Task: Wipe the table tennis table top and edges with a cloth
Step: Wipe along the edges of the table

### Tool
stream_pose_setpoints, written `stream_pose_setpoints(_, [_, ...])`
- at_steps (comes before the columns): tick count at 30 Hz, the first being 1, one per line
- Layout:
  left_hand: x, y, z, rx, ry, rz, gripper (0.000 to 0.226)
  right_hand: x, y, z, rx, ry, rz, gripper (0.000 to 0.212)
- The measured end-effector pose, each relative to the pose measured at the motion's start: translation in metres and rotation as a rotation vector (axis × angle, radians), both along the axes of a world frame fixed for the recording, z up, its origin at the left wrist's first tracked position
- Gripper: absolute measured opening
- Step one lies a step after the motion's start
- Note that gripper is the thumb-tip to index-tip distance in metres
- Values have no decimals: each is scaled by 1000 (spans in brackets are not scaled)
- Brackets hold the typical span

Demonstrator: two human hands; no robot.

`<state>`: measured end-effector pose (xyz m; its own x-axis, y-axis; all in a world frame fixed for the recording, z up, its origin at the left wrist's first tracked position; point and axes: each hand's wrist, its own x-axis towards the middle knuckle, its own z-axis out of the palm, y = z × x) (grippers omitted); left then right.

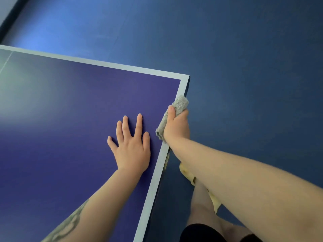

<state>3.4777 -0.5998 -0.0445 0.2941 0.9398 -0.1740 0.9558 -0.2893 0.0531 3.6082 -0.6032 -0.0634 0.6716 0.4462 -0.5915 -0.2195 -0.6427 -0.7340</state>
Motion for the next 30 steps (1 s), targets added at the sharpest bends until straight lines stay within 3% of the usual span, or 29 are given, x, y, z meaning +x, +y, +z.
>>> stream_pose_setpoints(7, [67,64,-7,-5,-100,-27,55,-42,-46,4,103,11,43,59])
stream_pose_setpoints(13, [72,70,-8,18,-94,-38,56,34,30,0,12,-48,-50,54])
stream_pose_setpoints(20, [70,71,-9,36,-83,-55,59,3,-10,14,-1,-1,97,59])
stream_pose_setpoints(26, [72,73,-7,8,-64,-44,60,55,41,9,-9,19,5,56])
stream_pose_setpoints(30, [71,72,-6,-12,-39,-37,59,68,42,12,-96,34,110,57])
